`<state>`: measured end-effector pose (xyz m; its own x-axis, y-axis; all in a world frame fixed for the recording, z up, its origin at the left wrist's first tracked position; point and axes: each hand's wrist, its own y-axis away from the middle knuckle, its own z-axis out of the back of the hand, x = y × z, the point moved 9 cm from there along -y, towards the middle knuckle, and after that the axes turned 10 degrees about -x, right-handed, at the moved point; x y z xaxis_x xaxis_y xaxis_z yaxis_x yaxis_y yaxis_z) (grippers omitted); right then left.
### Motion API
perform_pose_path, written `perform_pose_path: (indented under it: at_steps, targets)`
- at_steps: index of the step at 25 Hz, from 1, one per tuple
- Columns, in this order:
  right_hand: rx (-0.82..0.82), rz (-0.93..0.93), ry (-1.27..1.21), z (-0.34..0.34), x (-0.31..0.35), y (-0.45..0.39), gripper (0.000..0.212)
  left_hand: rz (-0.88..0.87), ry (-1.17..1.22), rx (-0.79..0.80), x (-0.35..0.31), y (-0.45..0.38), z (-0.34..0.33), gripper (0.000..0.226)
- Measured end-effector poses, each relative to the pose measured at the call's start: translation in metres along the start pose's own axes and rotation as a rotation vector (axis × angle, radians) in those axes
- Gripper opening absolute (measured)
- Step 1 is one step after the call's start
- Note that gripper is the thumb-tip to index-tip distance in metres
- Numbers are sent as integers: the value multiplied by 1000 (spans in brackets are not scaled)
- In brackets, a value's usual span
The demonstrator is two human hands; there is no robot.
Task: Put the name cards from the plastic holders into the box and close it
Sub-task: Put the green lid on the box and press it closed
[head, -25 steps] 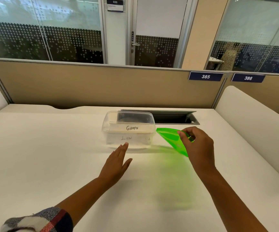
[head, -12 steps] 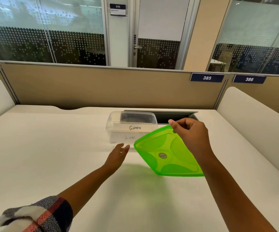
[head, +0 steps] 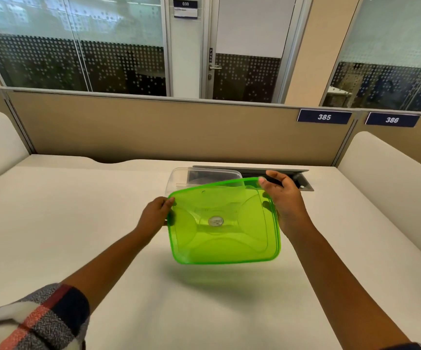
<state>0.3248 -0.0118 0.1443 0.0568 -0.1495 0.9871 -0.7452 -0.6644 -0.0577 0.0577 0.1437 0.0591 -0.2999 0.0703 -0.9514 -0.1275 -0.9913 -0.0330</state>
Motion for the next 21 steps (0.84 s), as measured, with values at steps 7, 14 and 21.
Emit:
perform_pose_path:
  at_steps: [7,14,21]
  targets:
    - [-5,72,253,-32,-42,-60,27,-29,-89,-157,-11,-61,20,28]
    - [-110,158,505,-53,-55,-123,20,-88,-155,-239,-29,-117,8,23]
    - [-68,237,688,-71,-76,-149,22,-92,-296,-299,-21,-146,-6,24]
